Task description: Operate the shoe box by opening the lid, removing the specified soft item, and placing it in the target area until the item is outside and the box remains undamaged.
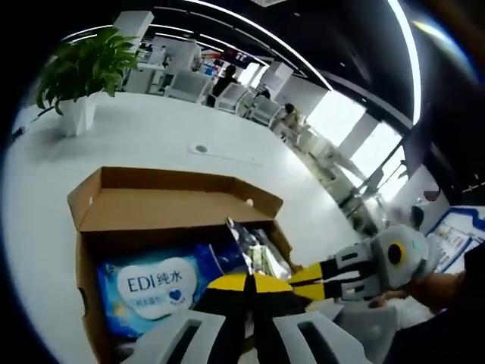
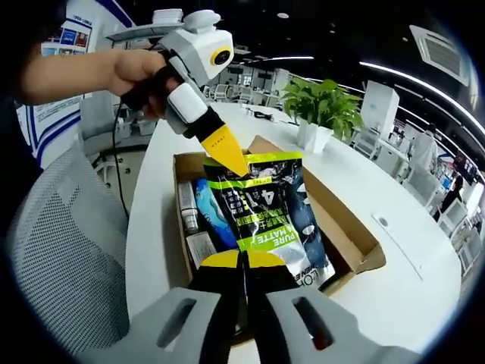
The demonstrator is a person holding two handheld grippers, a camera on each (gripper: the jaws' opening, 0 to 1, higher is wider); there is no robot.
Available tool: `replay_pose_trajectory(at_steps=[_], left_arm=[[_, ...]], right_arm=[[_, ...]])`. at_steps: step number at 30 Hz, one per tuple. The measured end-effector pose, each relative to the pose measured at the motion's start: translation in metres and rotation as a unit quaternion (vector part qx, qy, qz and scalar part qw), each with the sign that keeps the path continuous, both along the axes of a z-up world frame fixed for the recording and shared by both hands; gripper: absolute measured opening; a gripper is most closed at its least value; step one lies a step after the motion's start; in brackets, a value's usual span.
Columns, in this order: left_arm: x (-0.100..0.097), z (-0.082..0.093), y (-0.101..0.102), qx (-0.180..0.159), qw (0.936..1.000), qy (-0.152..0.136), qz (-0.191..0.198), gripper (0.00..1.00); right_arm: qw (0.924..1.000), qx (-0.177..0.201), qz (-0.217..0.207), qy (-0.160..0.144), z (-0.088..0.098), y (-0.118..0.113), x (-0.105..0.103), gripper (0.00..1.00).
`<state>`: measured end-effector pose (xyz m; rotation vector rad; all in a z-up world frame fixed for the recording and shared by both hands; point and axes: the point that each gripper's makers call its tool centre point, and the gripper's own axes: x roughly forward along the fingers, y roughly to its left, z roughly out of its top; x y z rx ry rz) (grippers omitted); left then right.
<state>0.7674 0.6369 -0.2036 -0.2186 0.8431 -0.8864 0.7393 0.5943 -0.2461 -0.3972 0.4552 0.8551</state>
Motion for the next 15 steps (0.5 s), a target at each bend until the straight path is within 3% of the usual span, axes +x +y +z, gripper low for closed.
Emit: replay_pose_trajectory(at_steps=[15], left_arm=[[-0.002,0.015,-0.016,-0.016,0.9996,-0.015,-0.018,0.0]], right_arm=[[1.0,-0.01,-0.001,-0.002,0.025,-0.017,-0.005,0.0]])
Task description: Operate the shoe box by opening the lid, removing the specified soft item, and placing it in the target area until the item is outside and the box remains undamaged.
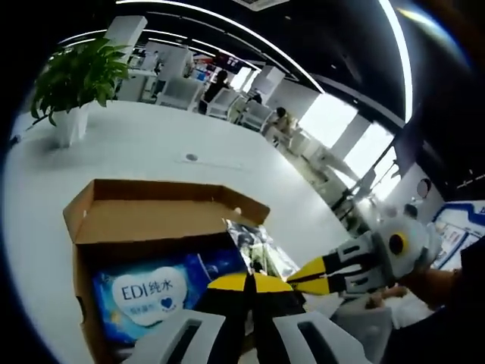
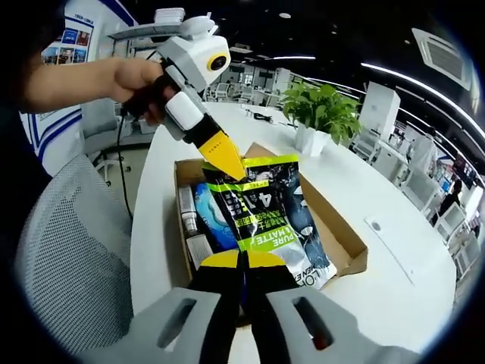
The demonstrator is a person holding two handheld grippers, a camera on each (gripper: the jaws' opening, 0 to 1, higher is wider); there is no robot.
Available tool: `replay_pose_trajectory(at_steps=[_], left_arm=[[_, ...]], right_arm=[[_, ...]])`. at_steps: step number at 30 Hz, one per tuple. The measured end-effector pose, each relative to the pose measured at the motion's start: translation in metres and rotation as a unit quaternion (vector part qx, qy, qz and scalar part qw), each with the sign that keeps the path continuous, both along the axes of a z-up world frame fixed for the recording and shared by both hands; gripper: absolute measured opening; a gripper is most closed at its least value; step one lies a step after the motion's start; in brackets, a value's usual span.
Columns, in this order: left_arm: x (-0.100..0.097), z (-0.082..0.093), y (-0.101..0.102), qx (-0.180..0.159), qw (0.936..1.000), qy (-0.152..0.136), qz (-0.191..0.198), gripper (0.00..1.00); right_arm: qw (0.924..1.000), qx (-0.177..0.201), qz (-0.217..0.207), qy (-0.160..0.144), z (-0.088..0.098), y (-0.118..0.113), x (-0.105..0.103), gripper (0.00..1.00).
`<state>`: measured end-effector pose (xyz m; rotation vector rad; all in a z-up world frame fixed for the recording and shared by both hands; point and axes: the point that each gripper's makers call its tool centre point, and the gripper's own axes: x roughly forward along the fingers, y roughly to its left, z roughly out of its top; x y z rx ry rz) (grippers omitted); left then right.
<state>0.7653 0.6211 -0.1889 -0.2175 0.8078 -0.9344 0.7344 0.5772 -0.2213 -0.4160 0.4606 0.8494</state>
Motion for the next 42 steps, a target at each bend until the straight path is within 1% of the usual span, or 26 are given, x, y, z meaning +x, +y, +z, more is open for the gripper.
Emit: replay_pose_trajectory(at_steps=[7,15,29,35,42], left_arm=[[-0.003,-0.001,-0.021,0.0,0.9997,-0.004,-0.024,0.0],[-0.002,-0.003,-0.039,-0.001,0.999,-0.008,-0.043,0.0],[-0.005,-0.019,-0.075,0.012,0.9961,-0.012,-0.086,0.0],[-0.006,-0.024,-0.088,0.015,0.9951,-0.008,-0.098,0.0],[-0.011,-0.034,-0.107,0.024,0.9932,-0.003,-0.114,0.0]], right_arm=[[0.9999,-0.007,-0.014,0.002,0.001,-0.019,-0.003,0.0],[0.9994,-0.011,-0.032,0.004,0.0,-0.041,-0.003,0.0],[0.9981,-0.026,-0.053,0.017,-0.01,-0.075,-0.014,0.0],[0.9975,-0.03,-0.06,0.021,-0.013,-0.088,-0.018,0.0],[0.9963,-0.036,-0.071,0.033,-0.023,-0.106,-0.021,0.0]])
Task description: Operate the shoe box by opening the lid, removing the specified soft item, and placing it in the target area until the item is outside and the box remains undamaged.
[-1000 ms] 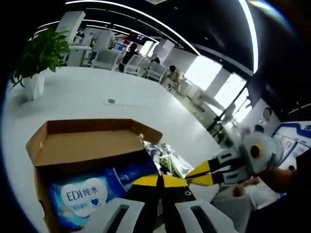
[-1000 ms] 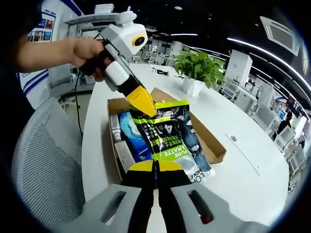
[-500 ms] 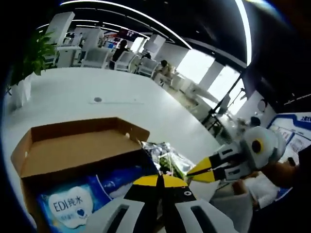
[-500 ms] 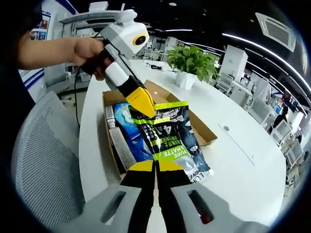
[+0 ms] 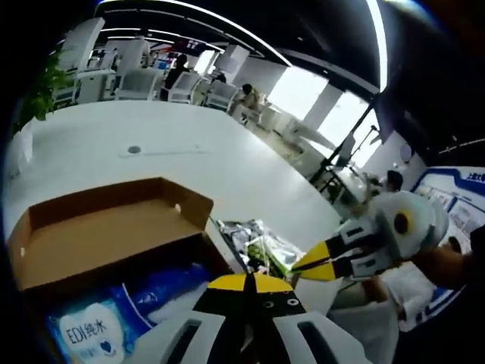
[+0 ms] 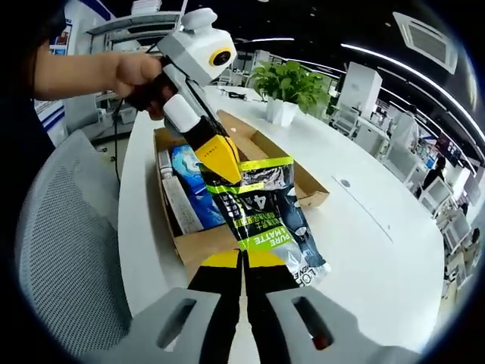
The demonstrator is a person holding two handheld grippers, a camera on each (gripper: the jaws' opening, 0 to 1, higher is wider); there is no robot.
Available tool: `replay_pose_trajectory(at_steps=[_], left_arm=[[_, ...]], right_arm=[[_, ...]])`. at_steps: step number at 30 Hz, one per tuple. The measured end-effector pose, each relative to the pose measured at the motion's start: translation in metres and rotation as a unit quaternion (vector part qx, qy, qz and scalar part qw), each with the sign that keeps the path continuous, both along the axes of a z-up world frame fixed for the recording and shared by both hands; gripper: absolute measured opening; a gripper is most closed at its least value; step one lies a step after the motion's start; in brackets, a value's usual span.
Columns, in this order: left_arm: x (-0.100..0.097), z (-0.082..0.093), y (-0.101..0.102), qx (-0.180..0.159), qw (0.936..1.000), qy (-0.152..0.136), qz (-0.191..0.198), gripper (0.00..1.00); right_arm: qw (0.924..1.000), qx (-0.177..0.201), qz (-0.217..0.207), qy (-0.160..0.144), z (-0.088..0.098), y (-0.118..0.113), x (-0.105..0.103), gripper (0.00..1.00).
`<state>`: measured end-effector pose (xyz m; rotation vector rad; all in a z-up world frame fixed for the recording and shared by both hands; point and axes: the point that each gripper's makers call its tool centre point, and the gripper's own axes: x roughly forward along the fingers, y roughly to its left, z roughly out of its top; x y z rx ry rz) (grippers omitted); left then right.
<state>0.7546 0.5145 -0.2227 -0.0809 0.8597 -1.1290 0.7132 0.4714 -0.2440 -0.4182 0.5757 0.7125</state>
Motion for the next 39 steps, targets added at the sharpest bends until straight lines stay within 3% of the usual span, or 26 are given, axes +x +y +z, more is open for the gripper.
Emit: replay_pose_trajectory(at_steps=[10,19,28,35,39], left_arm=[[0.0,-0.01,-0.023,0.013,0.9998,-0.001,-0.015,0.0],[0.004,-0.022,-0.041,0.046,0.9981,-0.02,-0.036,0.0],[0.008,-0.039,-0.048,0.074,0.996,-0.022,-0.045,0.02],[0.012,-0.039,-0.052,0.072,0.9964,-0.018,-0.039,0.06],[0.016,-0.038,-0.051,0.077,0.9957,-0.032,-0.041,0.11]], right_arm=[[0.9998,-0.006,-0.012,0.014,-0.013,-0.021,0.001,0.0],[0.9995,-0.015,-0.008,0.028,-0.03,-0.035,0.005,0.0],[0.9993,-0.021,0.009,0.029,-0.044,-0.045,0.009,0.0],[0.9993,-0.008,0.011,0.034,-0.048,-0.052,0.012,0.0],[0.9993,-0.004,0.012,0.034,-0.048,-0.053,0.013,0.0]])
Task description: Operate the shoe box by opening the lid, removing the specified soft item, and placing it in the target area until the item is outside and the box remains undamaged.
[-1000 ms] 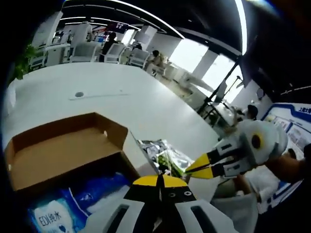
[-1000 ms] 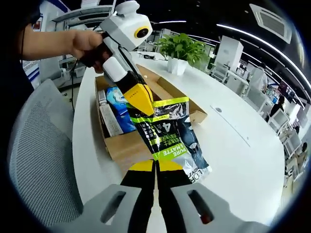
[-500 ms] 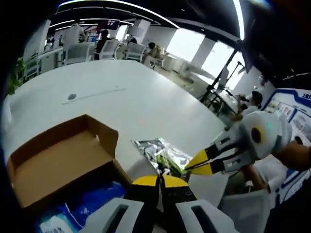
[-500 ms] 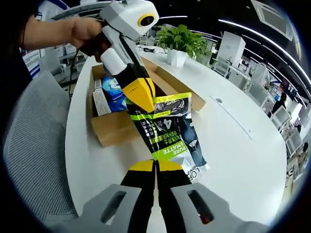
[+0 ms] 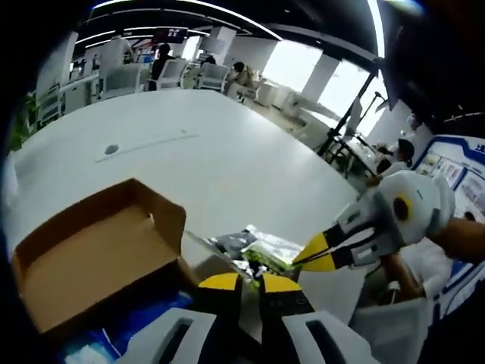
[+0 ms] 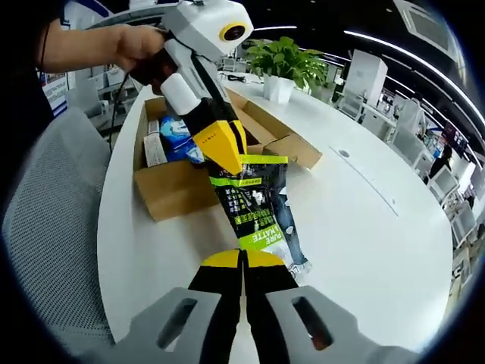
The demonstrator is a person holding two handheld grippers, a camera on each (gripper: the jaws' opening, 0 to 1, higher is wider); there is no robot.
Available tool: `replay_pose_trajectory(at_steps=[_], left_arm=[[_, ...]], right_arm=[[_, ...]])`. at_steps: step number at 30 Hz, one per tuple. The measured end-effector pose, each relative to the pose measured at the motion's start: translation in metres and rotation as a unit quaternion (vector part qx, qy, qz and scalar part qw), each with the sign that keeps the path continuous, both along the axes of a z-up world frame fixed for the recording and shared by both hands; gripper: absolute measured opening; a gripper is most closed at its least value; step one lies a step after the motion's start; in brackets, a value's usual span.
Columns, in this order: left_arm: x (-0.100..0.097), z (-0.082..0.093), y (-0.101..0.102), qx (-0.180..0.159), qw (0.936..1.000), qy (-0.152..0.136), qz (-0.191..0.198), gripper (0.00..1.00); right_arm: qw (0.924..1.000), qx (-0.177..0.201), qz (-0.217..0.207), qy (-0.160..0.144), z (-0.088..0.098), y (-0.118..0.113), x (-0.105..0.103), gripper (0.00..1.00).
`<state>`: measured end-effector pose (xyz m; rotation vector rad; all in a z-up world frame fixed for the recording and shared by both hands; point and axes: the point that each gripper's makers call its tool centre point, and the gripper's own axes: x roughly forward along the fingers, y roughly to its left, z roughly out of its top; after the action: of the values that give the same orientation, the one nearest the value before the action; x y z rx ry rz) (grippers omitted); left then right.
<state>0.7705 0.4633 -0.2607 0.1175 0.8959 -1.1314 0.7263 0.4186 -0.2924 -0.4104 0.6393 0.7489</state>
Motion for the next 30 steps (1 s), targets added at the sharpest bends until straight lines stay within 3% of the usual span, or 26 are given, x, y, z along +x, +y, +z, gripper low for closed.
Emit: replay_pose_trajectory(at_steps=[4,13,30], left_arm=[[0.002,0.003,0.002,-0.002,1.0,-0.004,0.001,0.18],[0.002,0.011,0.015,-0.004,0.9999,-0.016,0.002,0.22],[0.001,0.048,0.052,-0.042,0.9975,-0.053,0.022,0.27]], right_arm=[[1.0,0.0,0.004,-0.003,-0.001,-0.002,0.003,0.0],[1.0,-0.001,0.008,-0.003,-0.001,-0.002,0.008,0.0],[0.9977,-0.046,0.049,0.006,-0.015,-0.006,0.009,0.0]])
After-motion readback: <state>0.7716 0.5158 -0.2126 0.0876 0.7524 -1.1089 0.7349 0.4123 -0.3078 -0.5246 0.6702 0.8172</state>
